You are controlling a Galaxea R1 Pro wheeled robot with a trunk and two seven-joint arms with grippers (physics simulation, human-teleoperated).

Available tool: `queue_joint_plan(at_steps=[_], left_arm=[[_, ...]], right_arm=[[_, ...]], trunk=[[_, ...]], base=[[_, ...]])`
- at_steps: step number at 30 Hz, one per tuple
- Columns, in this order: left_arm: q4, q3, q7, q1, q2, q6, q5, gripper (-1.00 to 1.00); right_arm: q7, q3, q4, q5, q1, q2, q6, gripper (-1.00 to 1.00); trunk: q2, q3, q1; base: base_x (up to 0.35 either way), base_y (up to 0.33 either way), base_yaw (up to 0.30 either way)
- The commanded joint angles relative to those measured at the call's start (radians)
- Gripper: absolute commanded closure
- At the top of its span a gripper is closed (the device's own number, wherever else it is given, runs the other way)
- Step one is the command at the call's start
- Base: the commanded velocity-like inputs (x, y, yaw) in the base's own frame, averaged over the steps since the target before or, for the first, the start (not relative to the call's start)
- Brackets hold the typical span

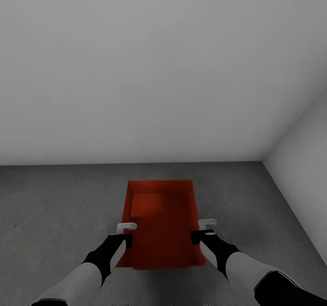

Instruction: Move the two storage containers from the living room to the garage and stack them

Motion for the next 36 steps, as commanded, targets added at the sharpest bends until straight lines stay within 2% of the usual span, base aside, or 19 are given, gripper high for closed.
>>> queue_joint_plan(at_steps=[1,17,36], left_arm=[[0.002,-0.007,0.007,0.0,0.032,0.005,0.019,1.0],[0.002,-0.006,0.007,0.0,0.032,0.005,0.019,1.0],[0.002,-0.007,0.007,0.0,0.032,0.005,0.019,1.0]], right_arm=[[-0.006,0.009,-0.005,0.006,-0.001,-0.013,-0.025,1.0],[-0.006,0.009,-0.005,0.006,-0.001,-0.013,-0.024,1.0],[-0.006,0.009,-0.005,0.006,-0.001,-0.013,-0.024,1.0]], trunk=[[-0.002,-0.003,0.0],[-0.002,-0.028,0.0],[-0.002,-0.029,0.0]], base=[[0.0,0.0,0.0],[0.0,0.0,0.0],[0.0,0.0,0.0]])
